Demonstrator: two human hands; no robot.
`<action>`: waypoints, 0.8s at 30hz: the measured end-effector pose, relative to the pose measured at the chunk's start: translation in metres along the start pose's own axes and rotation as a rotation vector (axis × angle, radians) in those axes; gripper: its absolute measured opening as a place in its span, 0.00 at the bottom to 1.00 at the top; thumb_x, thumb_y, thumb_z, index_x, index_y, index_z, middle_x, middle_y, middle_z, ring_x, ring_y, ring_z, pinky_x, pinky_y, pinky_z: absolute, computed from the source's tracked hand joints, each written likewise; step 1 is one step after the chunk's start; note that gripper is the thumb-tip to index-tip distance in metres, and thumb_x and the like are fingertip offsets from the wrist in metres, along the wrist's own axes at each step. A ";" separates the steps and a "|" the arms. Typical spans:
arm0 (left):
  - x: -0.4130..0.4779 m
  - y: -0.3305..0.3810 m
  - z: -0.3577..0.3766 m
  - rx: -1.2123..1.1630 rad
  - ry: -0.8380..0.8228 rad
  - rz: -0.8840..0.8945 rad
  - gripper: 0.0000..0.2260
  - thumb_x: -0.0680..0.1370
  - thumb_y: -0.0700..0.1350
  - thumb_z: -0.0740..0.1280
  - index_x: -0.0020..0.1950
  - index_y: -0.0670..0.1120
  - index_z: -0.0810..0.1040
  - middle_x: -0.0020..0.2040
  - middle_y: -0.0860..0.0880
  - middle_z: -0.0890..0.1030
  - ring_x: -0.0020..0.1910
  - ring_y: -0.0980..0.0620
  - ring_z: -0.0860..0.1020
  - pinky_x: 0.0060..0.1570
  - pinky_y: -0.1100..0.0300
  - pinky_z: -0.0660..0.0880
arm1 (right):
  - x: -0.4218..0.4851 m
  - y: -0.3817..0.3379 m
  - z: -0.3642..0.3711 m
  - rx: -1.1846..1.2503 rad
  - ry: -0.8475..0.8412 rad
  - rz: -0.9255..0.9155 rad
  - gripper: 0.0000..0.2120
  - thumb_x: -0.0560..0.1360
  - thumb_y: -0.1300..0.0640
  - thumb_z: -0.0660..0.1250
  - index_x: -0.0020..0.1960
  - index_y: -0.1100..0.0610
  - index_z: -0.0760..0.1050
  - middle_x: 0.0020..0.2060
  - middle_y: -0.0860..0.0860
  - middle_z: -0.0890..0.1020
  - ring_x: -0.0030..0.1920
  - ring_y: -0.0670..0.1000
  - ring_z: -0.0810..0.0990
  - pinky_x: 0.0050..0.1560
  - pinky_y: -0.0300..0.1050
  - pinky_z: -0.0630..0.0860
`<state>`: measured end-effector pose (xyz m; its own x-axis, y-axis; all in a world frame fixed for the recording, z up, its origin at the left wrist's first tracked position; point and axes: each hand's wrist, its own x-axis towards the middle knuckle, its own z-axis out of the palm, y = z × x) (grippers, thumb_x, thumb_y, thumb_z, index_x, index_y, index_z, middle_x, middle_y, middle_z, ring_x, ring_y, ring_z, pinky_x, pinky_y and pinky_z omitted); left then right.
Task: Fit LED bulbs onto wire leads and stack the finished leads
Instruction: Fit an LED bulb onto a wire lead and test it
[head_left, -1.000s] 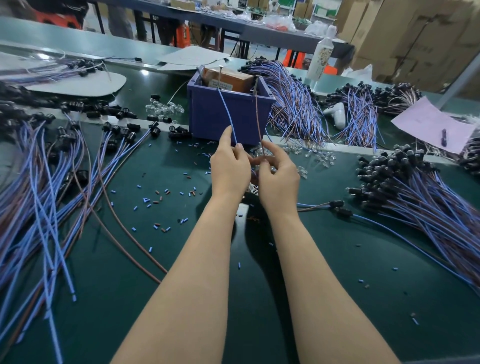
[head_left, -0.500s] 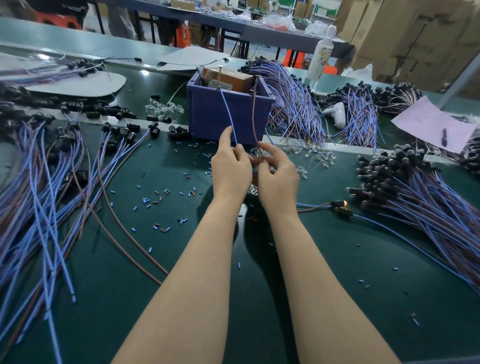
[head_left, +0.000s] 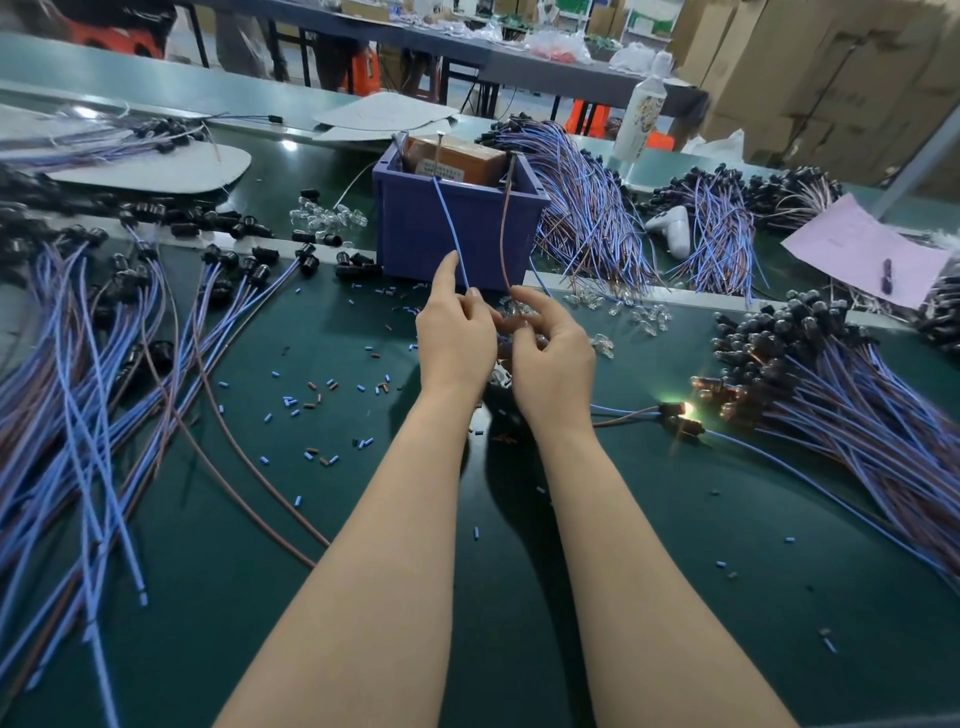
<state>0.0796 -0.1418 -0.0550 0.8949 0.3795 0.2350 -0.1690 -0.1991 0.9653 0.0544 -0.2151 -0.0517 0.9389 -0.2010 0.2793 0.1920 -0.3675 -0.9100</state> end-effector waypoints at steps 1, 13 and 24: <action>0.000 0.000 0.000 -0.003 -0.004 -0.003 0.20 0.82 0.40 0.56 0.74 0.47 0.62 0.45 0.42 0.82 0.43 0.49 0.77 0.50 0.59 0.73 | 0.000 0.000 0.000 -0.006 0.003 -0.003 0.19 0.75 0.68 0.59 0.61 0.55 0.77 0.45 0.52 0.83 0.45 0.56 0.82 0.53 0.54 0.77; 0.003 -0.002 0.000 -0.008 -0.025 -0.016 0.20 0.82 0.40 0.56 0.74 0.47 0.62 0.46 0.43 0.82 0.42 0.50 0.77 0.50 0.60 0.73 | 0.000 0.000 0.001 -0.022 -0.003 -0.017 0.19 0.75 0.69 0.58 0.61 0.55 0.77 0.52 0.55 0.83 0.51 0.55 0.82 0.56 0.54 0.76; 0.003 -0.001 -0.001 0.002 -0.031 -0.020 0.21 0.82 0.40 0.56 0.75 0.47 0.61 0.48 0.41 0.82 0.47 0.47 0.79 0.53 0.59 0.73 | 0.000 0.000 0.000 -0.036 0.004 -0.032 0.19 0.74 0.69 0.59 0.60 0.56 0.78 0.51 0.54 0.84 0.50 0.54 0.81 0.57 0.53 0.76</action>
<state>0.0816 -0.1393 -0.0550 0.9106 0.3548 0.2119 -0.1501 -0.1936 0.9695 0.0546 -0.2149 -0.0512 0.9315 -0.1920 0.3090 0.2112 -0.4060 -0.8891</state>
